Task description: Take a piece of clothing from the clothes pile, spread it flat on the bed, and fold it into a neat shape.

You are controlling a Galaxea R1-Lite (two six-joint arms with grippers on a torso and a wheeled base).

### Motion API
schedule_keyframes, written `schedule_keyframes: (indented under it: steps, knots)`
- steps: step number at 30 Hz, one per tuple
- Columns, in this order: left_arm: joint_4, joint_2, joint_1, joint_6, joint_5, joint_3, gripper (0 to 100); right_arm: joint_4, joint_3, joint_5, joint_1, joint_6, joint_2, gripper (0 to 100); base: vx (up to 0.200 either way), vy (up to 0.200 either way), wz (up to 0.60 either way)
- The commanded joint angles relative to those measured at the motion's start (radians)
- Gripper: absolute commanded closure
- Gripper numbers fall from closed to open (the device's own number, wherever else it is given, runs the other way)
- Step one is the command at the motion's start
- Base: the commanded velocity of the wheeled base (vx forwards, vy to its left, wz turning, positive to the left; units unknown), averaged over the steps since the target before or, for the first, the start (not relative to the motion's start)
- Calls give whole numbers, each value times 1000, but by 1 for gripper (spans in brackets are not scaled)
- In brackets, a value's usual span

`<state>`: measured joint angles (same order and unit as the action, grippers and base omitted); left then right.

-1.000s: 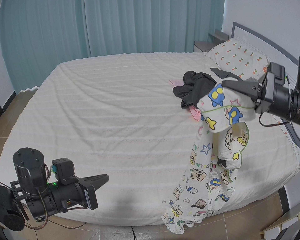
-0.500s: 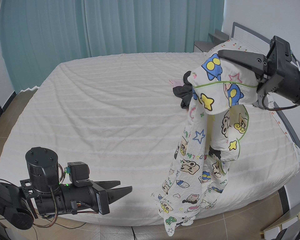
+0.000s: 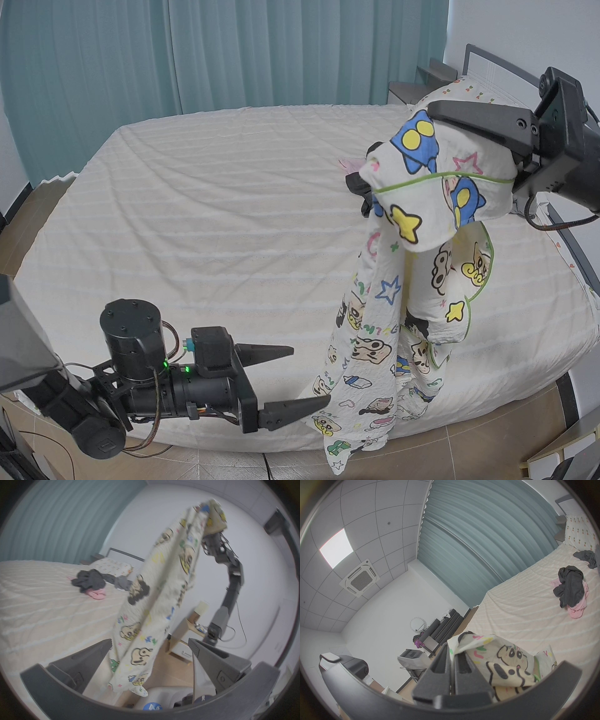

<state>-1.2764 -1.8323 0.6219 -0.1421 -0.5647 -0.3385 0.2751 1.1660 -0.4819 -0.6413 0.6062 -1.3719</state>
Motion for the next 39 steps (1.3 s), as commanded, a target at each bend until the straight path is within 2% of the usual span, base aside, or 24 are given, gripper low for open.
schedule_keyframes:
  steps: [1, 4, 13, 31, 32, 39]
  knots:
    - [-64, -174, -7, 73, -118, 4, 0, -31, 21, 0, -17, 0, -9, 100, 0, 0, 0]
    - [-67, -177, -8, 87, -164, -33, 0, -39, 26, 0, -18, 0, -10, 100, 0, 0, 0]
    - [-60, -280, -19, 99, -167, -155, 0, -39, 27, 0, -20, 0, -7, 100, 0, 0, 0]
    - [-70, -317, -7, 98, -170, -129, 0, -39, 55, 0, -20, 1, -6, 100, 0, 0, 0]
    - [-77, -317, -5, 93, -170, -129, 100, -39, 57, 2, -20, 0, -4, 100, 0, 0, 0]
    - [-87, -315, 5, 41, -172, -117, 100, -37, 61, 11, -20, 1, 1, 100, 0, 0, 0]
